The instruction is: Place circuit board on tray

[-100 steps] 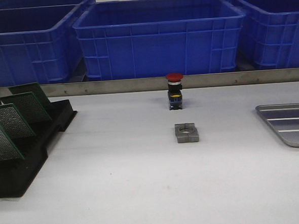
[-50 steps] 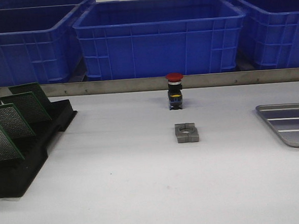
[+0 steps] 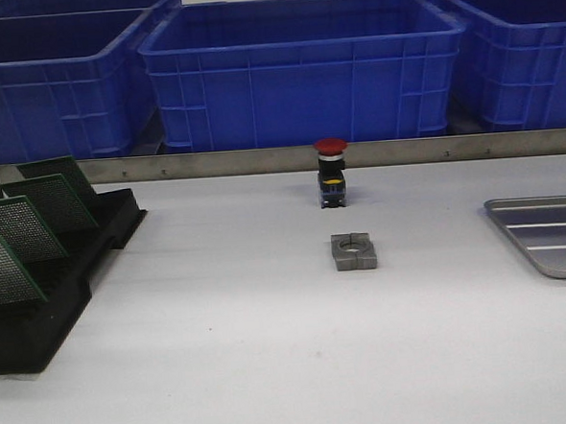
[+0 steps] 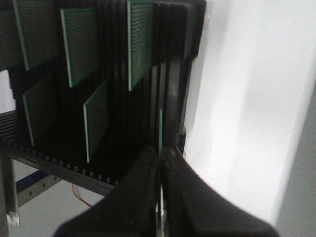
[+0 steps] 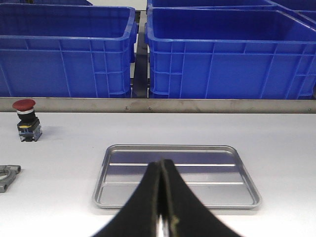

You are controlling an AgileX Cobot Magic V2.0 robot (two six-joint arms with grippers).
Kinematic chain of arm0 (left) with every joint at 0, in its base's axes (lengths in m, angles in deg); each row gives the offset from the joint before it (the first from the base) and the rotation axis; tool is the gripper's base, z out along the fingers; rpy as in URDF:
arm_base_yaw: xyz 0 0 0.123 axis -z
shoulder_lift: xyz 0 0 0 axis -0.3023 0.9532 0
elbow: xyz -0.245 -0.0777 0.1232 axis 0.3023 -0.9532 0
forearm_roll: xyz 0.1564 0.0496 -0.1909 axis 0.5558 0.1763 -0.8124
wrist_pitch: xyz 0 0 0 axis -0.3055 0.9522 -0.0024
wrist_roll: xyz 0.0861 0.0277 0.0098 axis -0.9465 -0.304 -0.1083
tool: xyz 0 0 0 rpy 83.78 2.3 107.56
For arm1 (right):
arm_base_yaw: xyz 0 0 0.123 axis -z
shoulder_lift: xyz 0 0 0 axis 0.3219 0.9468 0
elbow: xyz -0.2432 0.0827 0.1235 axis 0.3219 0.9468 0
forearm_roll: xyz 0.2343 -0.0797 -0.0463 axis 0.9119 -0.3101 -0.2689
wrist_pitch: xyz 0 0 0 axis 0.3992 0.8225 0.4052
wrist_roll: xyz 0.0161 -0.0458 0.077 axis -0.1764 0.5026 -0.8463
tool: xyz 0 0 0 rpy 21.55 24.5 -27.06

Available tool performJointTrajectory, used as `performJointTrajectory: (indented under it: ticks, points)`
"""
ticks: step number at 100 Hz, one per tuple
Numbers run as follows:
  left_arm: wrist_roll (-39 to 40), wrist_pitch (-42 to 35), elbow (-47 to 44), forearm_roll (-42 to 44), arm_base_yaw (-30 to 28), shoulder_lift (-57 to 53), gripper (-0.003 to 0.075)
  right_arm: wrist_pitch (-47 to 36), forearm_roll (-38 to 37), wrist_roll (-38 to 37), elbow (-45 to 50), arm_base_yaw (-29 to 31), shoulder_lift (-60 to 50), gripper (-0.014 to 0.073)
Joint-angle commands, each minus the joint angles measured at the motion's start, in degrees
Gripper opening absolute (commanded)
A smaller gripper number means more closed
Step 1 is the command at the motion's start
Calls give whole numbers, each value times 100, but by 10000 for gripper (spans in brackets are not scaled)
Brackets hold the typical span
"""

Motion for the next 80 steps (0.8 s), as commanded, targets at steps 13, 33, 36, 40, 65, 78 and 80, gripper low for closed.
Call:
performJointTrajectory:
  ticks: [13,33,36,40,65,78,80]
  points:
    - [22,-106,151,-1537,27,-502,-20,-452,-7,61,-67,-1,-148,-61]
    - [-440,-96,74,-3475,105,-498,-20,-460,-7,61,-67,-1,-149,-61]
    - [-584,-96,47,-3641,189,-498,-20,-460,-7,61,-67,-1,-149,-61]
    - [-765,-120,17,-3848,294,-470,-20,-460,-7,61,-67,-1,-149,-61]
    - [-887,-131,-5,-4645,1331,126,-20,-460,-7,61,-67,-1,-149,-61]
    - [-887,-130,-5,-5050,1830,570,-20,-466,-7,55,-67,-1,-149,-61]
    - [-887,-130,-5,-5103,1897,640,-20,-472,-7,50,-67,-1,-149,-61]
